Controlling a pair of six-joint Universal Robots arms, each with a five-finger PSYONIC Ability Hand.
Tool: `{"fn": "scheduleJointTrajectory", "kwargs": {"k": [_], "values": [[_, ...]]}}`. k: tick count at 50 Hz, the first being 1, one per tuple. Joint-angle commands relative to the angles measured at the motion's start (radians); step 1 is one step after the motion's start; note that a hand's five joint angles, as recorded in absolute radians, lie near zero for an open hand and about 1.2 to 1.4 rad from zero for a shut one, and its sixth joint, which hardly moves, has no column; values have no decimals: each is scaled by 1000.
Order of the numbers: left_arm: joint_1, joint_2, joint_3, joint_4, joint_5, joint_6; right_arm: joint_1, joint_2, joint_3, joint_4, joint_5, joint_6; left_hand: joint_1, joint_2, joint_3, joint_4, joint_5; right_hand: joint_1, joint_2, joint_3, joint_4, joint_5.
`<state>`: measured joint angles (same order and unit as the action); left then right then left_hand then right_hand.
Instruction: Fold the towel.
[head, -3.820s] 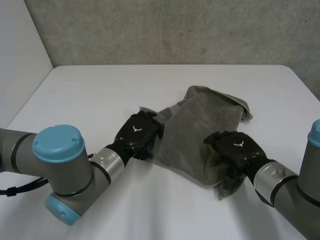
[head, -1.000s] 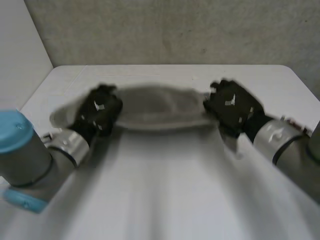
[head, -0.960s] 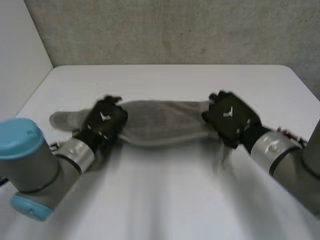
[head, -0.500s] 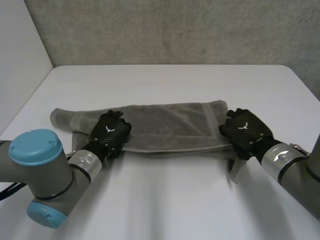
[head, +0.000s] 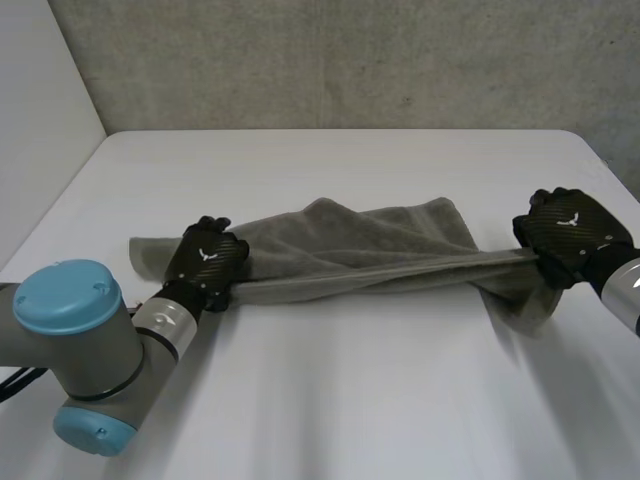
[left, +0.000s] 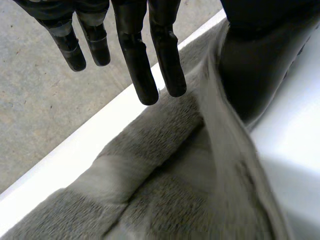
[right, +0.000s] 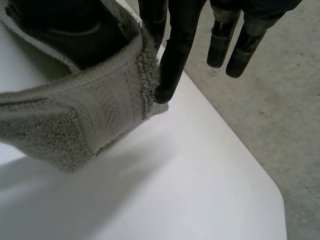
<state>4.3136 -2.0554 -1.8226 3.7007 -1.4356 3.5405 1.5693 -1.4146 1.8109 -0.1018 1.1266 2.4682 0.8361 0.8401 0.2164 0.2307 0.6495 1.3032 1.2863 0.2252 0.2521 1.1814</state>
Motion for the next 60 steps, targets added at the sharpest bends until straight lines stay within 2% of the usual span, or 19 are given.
{"fn": "scheduleJointTrajectory", "kwargs": {"k": [1,2,3,4,11,13,14,15,24,31,41,42,43,44,46,52,57,60], "values": [[18,8,-15,-7,0,0,-26,3,-7,25,-51,0,73,69,-42,-56,85,93,110,-51,-78,40],[20,12,-15,-8,0,0,-26,6,-5,39,-60,0,195,191,-42,-56,207,93,110,-51,-78,40],[21,24,-18,-14,0,1,-28,8,-7,54,-62,0,449,445,-42,-56,461,93,110,-51,-78,40],[24,38,-21,-21,0,2,-29,10,-7,65,-65,0,559,555,-42,-56,571,93,110,-51,-78,40],[49,107,-27,-86,6,24,-25,34,4,68,-68,15,560,556,-42,-56,572,38,55,-51,-78,-14],[52,120,-29,-100,6,31,-23,60,8,60,-59,67,560,556,-42,-56,572,-429,-412,-51,-78,-482],[55,130,-29,-114,6,34,-23,60,8,60,-59,67,560,556,-42,-56,572,-431,-415,-51,-78,-484],[61,141,-29,-123,7,35,-26,75,8,56,-57,110,560,556,-42,-56,572,-545,-528,-51,-78,-598],[123,159,-34,-142,14,35,-31,151,16,-33,-30,325,560,556,-42,-56,572,-590,-573,-51,-78,-643],[172,161,-20,-146,14,34,-32,166,24,-49,50,331,560,556,-42,-56,572,-593,-576,-51,-78,-646],[205,166,-1,-150,14,31,-52,158,90,-49,61,328,560,556,-42,-56,572,-558,-541,-51,-78,-610],[210,166,-1,-150,14,28,-61,151,99,-49,56,327,560,556,-42,-56,572,-453,-436,-51,-78,-506],[210,166,-1,-151,14,28,-67,146,103,-49,48,325,560,556,-42,-56,572,-254,-237,-51,-78,-307],[210,166,-1,-151,14,28,-68,146,104,-49,48,325,560,556,-42,-56,572,-252,-235,-51,-78,-305],[210,166,-3,-151,15,29,-71,134,102,-41,27,322,560,556,-42,-56,572,63,80,-51,-78,10],[205,213,-17,-200,17,26,-87,63,76,8,-8,291,560,556,-42,-56,572,93,110,-51,-78,40],[210,307,-24,-254,38,23,-141,-90,24,161,-111,204,560,556,-42,-56,572,93,110,-51,-78,40],[213,380,-21,-298,78,6,-141,-122,4,200,-140,192,560,556,-42,-56,572,93,110,-51,-78,40]]}}
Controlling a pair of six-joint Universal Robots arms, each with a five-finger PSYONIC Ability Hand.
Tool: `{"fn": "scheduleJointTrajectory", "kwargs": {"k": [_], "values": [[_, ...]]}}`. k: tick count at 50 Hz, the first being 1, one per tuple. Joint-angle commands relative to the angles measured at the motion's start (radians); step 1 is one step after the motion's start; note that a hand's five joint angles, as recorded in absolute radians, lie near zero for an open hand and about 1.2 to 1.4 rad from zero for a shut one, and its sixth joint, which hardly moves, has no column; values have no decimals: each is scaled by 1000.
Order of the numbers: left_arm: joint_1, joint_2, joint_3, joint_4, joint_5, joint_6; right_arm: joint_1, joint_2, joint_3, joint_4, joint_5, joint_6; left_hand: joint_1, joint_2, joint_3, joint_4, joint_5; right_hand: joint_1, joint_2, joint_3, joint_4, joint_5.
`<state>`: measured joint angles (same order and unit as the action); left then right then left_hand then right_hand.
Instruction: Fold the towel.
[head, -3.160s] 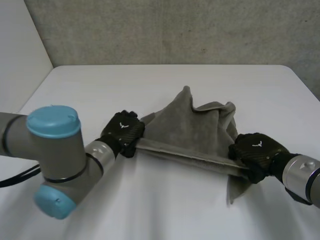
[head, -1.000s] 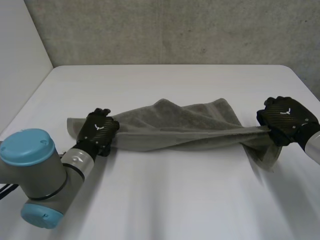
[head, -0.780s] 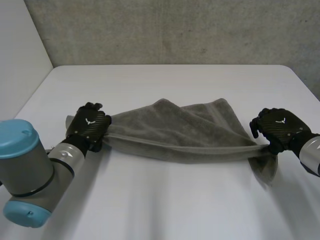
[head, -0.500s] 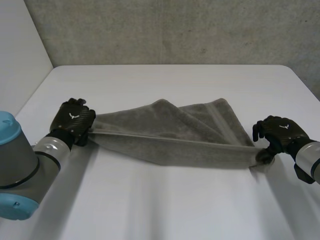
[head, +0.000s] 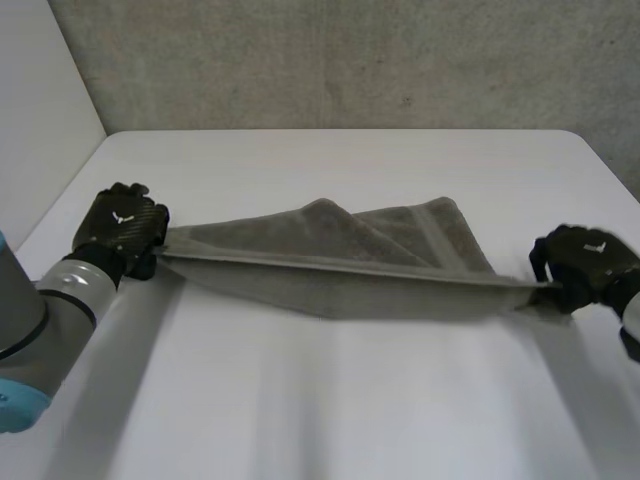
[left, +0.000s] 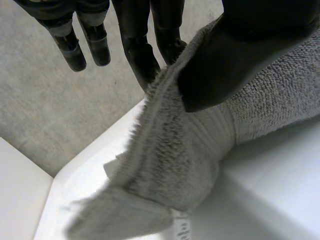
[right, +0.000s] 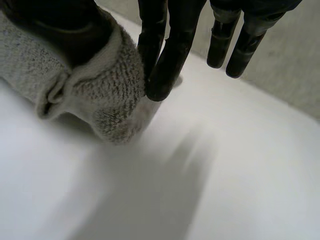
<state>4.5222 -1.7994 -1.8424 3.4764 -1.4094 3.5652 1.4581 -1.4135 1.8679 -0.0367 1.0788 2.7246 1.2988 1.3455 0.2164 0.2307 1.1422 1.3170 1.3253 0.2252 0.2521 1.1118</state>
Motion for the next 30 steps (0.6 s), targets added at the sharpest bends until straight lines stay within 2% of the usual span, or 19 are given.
{"fn": "scheduleJointTrajectory", "kwargs": {"k": [1,4,9,12,14,15,17,20,22,23,25,26,28,29,30], "values": [[8,161,5,-92,68,-32,-27,-152,-73,168,-123,-75,97,51,-42,-56,80,79,71,-51,-78,110],[17,222,21,-118,85,-63,-19,-188,-117,204,-178,-77,97,51,-42,-56,80,79,71,-51,-78,110],[25,252,81,-115,89,-97,-15,-182,-199,212,-186,-82,97,51,-42,-56,80,79,71,-51,-78,110],[31,232,138,-115,89,-111,54,-99,-288,210,-169,-100,97,51,-42,-56,80,79,71,-51,-78,110],[29,145,196,-115,86,-100,132,34,-412,233,-119,-161,97,51,-42,-56,80,79,71,-51,-78,110],[29,144,196,-115,86,-100,133,34,-412,233,-118,-161,97,51,-42,-56,80,79,71,-51,-78,110],[32,28,290,-115,78,-100,188,149,-525,254,-68,-254,97,51,-42,-56,80,79,71,-51,-78,110],[29,-23,344,-114,78,-100,209,202,-589,253,-48,-306,97,51,-42,-56,80,79,71,-51,-78,110],[20,-137,476,-103,82,-97,247,328,-743,245,-31,-385,97,51,-42,-56,80,79,71,-51,-78,110],[20,-138,477,-103,82,-97,248,329,-744,245,-31,-385,97,51,-42,-56,80,79,71,-51,-78,110],[9,-216,627,-54,82,-95,287,454,-977,245,27,-405,97,51,-42,-56,80,79,71,-51,-78,110],[9,-216,627,-54,82,-95,288,455,-978,245,27,-405,97,51,-42,-56,80,79,71,-51,-78,110],[-6,-250,753,28,87,-86,307,522,-1256,232,104,-382,97,51,-42,-56,80,79,71,-51,-78,110],[-6,-250,753,29,87,-86,307,522,-1257,231,104,-382,97,51,-42,-56,80,79,71,-51,-78,110],[-15,-245,800,89,90,-82,315,528,-1386,206,130,-358,97,51,-42,-56,80,79,71,-51,-78,110]]}}
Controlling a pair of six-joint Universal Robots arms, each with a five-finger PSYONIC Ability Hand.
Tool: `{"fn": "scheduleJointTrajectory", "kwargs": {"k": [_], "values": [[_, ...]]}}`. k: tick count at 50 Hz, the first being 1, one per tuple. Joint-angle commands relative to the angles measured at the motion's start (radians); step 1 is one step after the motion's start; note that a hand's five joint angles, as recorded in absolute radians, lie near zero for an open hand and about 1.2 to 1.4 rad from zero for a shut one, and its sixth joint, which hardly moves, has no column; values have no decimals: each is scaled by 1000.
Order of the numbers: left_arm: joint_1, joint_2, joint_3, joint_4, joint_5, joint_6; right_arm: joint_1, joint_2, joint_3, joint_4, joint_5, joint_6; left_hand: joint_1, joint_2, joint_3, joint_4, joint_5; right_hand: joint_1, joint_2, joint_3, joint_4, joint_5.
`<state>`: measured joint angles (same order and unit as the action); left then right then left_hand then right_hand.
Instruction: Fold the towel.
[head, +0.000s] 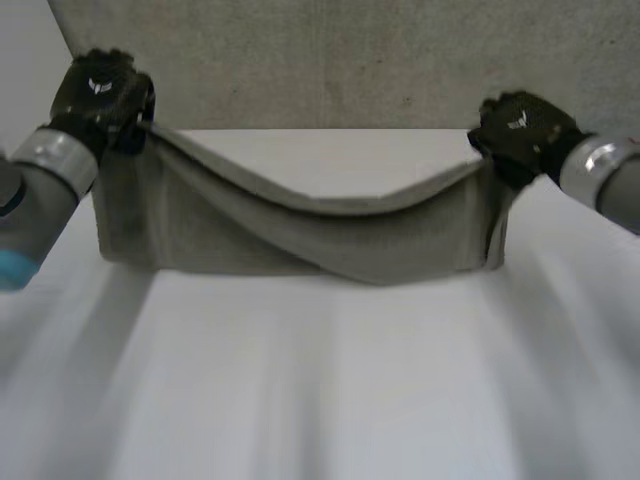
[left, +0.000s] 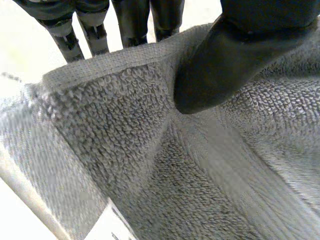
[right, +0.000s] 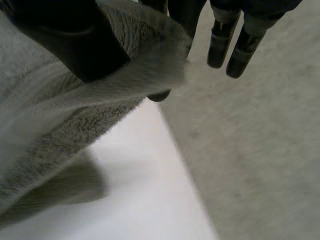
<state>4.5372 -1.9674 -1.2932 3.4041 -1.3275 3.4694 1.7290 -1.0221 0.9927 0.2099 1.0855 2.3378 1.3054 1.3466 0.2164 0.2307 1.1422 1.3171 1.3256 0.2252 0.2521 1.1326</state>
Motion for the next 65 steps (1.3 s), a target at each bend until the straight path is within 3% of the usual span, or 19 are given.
{"fn": "scheduleJointTrajectory", "kwargs": {"k": [1,3,7,9,11,17,21,23,31,36,43,53,61,65], "values": [[-30,-77,252,162,8,14,50,137,-613,-79,141,79,91,50,-42,-56,80,79,71,-51,-78,89],[-40,-35,288,281,8,7,53,126,-661,-117,148,145,91,50,-42,-56,80,79,71,-51,-78,89],[-44,45,273,366,13,5,40,65,-634,-190,117,316,91,50,-42,-56,80,79,71,-51,-78,89],[-29,84,230,411,39,-18,23,-34,-507,-242,61,427,91,50,-42,-56,80,79,71,-51,-78,89],[-26,88,191,422,66,-41,9,-76,-412,-263,32,445,91,50,-42,-56,80,79,71,-51,-78,89],[-6,78,-36,425,160,-64,-32,-159,-78,-319,-70,423,91,50,-42,-56,80,79,71,-51,-78,89],[37,67,-170,434,182,-59,-37,-173,72,-322,-107,403,91,50,-42,-56,80,79,71,-51,-78,89],[51,54,-222,434,186,-55,-51,-173,243,-323,-137,355,91,50,-42,-56,80,79,71,-51,-78,89],[68,-10,-420,439,212,23,-118,-161,611,-339,-210,140,91,50,-42,-56,80,79,71,-51,-78,89],[52,-54,-488,422,254,106,-140,-141,714,-377,-208,87,91,50,-42,-56,80,79,71,-51,-78,89],[52,-36,-541,275,258,140,-200,-188,731,-357,-197,94,91,50,-42,-56,80,79,71,-51,-78,89],[62,154,-598,14,260,140,-304,-447,751,-165,-233,104,91,50,-42,-56,80,79,71,-51,-78,89],[79,397,-669,-103,258,126,-454,-711,788,-14,-438,101,91,50,-42,-56,80,79,71,-51,-78,89],[104,550,-687,-175,258,119,-514,-760,797,8,-492,101,91,50,-42,-56,80,79,71,-51,-78,89]]}}
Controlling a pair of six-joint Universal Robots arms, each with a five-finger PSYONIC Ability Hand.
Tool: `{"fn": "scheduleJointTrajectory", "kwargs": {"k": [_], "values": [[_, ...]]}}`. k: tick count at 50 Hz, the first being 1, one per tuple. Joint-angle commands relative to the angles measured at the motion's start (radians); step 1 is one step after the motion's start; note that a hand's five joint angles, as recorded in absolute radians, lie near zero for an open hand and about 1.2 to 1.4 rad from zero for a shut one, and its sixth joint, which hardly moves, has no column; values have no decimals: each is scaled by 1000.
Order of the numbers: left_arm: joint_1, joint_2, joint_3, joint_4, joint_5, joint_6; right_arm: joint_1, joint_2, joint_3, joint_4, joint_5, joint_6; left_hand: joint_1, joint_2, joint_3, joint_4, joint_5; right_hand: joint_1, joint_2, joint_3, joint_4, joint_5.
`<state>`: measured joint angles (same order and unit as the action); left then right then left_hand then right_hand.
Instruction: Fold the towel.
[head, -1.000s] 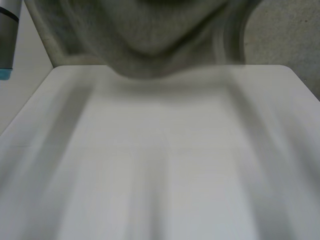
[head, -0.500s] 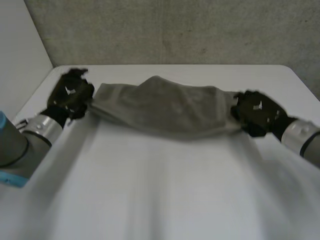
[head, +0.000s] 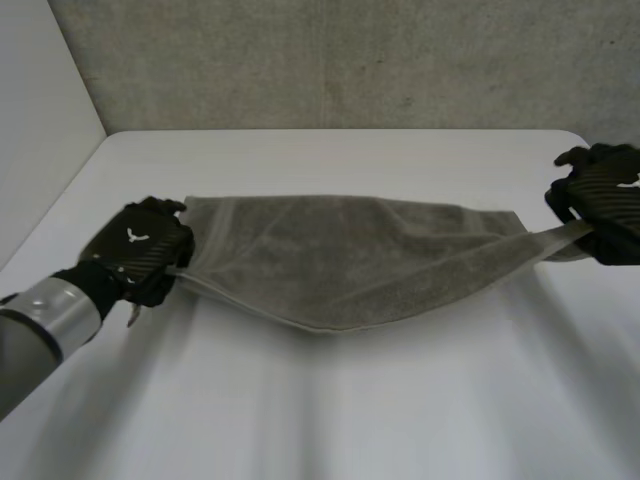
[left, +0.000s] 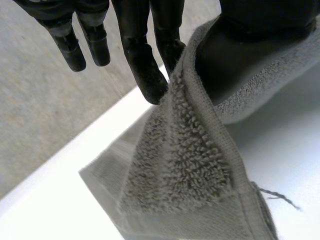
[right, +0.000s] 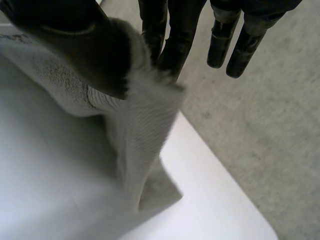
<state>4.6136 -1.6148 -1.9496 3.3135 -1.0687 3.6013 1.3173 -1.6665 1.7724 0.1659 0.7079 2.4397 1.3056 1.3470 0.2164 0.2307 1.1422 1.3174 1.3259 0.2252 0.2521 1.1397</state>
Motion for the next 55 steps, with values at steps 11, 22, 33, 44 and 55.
{"fn": "scheduleJointTrajectory", "kwargs": {"k": [11,22,33,44,55], "values": [[76,88,76,-94,0,-98,-55,81,-43,8,-98,-50,91,49,-42,-56,80,79,70,-51,-78,82],[5,-366,440,-104,-36,-93,217,474,-342,69,291,-211,91,49,-42,-56,80,79,70,-51,-78,82],[-67,-654,684,-91,-146,-85,292,663,-501,-78,432,-19,91,49,-42,-56,80,79,70,-51,-78,82],[-93,-786,773,6,-178,-9,356,846,-665,-131,552,-4,91,49,-42,-56,80,79,70,-51,-78,82],[-114,-817,802,58,-182,10,376,942,-722,-184,574,-2,91,49,-42,-56,80,79,70,-51,-78,82]]}}
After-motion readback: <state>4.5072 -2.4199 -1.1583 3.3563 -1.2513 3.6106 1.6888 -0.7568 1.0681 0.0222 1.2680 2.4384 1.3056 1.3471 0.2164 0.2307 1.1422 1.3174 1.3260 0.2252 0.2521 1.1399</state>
